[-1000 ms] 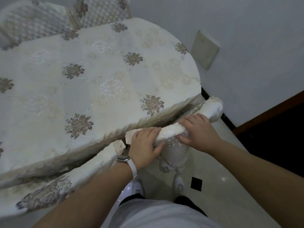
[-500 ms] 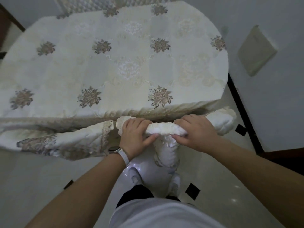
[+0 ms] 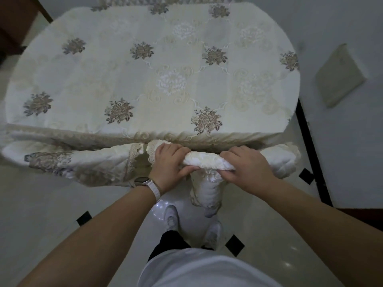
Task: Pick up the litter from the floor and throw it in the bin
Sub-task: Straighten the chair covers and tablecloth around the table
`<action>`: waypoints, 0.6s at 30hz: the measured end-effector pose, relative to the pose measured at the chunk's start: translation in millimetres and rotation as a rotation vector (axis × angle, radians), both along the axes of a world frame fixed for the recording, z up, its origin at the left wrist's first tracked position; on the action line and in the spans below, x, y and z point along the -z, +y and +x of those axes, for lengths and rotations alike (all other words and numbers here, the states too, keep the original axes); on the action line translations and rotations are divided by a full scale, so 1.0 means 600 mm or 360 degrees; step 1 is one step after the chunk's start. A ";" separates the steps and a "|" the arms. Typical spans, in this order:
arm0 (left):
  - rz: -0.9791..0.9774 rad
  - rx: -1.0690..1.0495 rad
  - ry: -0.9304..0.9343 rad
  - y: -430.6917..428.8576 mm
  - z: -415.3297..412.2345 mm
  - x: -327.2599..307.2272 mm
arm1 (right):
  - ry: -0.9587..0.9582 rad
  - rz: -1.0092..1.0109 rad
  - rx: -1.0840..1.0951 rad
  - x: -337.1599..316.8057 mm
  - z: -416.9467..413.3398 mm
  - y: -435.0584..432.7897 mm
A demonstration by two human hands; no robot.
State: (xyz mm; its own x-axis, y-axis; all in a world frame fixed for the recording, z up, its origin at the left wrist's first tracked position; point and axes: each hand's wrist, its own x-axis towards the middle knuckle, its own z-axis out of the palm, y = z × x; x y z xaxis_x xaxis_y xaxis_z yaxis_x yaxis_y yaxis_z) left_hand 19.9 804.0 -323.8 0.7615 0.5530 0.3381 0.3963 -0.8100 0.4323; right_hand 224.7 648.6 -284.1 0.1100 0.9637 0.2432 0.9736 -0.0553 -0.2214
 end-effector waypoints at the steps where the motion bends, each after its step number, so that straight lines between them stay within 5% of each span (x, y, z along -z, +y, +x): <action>1: -0.0010 -0.0005 -0.0002 0.000 0.000 0.000 | -0.0009 0.0005 -0.0001 0.000 -0.001 0.000; 18: -0.0061 -0.0006 -0.0092 -0.007 -0.007 -0.004 | 0.0004 -0.0007 -0.0024 -0.011 -0.004 -0.003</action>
